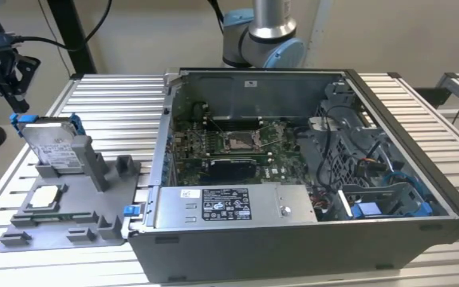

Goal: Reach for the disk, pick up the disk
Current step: 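Pick up the disk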

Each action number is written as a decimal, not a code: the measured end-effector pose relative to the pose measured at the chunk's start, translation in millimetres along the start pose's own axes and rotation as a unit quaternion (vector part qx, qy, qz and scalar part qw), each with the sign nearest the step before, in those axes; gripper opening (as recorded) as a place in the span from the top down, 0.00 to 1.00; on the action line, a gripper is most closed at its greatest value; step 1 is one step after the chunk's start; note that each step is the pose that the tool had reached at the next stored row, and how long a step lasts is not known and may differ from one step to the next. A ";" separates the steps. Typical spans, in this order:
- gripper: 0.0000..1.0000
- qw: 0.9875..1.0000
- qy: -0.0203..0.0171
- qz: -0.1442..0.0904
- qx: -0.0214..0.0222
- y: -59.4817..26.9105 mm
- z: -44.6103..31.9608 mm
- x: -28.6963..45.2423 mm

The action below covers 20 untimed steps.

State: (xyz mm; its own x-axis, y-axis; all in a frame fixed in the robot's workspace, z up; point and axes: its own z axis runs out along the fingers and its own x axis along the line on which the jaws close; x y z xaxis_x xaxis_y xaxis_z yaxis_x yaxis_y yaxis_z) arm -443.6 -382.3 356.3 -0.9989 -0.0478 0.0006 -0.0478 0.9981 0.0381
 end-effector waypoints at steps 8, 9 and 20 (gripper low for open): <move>1.00 0.998 0.003 -0.069 0.000 0.0 0.0 0.0; 1.00 0.997 0.003 -0.078 0.001 0.0 0.0 0.1; 1.00 0.985 0.007 -0.173 0.001 0.0 -0.4 0.3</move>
State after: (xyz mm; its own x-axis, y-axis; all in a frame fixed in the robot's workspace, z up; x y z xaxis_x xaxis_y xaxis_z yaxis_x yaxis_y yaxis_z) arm -443.9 -382.3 356.7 -0.9227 -0.3855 0.0008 -0.3852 0.9221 0.0366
